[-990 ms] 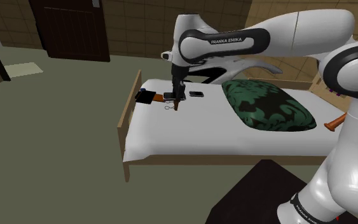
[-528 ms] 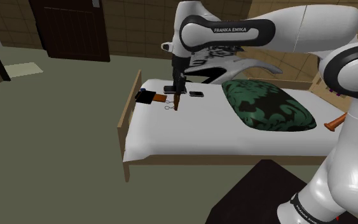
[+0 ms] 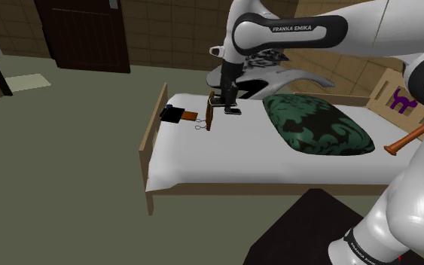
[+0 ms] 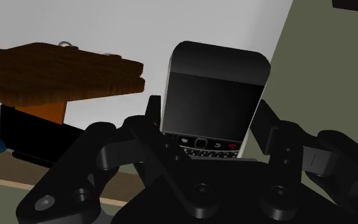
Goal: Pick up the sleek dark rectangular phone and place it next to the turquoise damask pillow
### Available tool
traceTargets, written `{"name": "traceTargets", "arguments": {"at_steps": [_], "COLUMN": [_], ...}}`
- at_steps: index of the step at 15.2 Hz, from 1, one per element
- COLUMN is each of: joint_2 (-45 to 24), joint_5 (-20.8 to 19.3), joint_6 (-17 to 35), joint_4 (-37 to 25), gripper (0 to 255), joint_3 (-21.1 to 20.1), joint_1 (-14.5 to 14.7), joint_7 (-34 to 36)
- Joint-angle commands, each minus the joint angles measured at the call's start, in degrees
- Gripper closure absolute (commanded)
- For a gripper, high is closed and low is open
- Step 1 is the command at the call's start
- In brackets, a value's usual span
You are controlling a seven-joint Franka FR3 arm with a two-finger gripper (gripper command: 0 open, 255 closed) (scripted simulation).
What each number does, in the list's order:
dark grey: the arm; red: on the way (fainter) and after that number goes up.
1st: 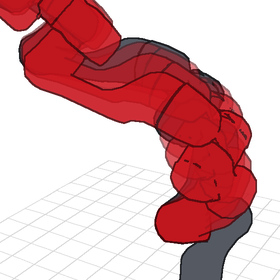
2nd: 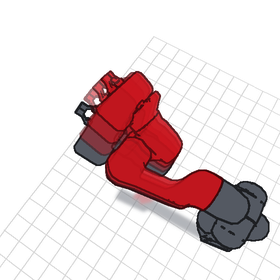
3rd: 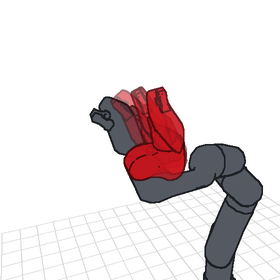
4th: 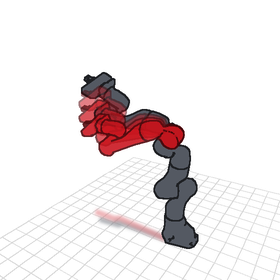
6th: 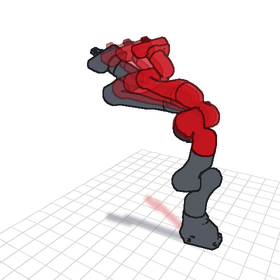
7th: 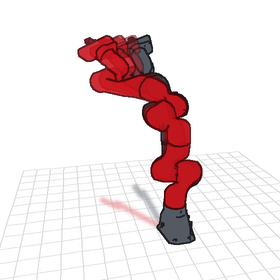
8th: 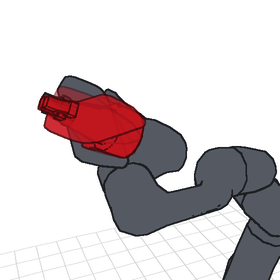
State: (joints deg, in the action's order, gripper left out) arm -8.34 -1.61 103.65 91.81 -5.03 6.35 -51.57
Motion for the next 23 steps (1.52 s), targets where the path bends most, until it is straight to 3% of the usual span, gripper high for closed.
{"name": "traceTargets", "arguments": {"at_steps": [1,8,16,23], "joint_2": [2.58,10.08,15.49,15.42], "joint_5": [0.48,1.47,1.43,1.42], "joint_6": [1.1,2.96,3.71,8.32], "joint_4": [3.62,12.89,19.06,23.6], "gripper": [255,255,255,255], "joint_3": [0.9,4.93,10.58,11.16], "joint_1": [-1.36,-5.84,-10.6,-11.02], "joint_7": [-2.38,-11.06,-21.44,-22.42]}}
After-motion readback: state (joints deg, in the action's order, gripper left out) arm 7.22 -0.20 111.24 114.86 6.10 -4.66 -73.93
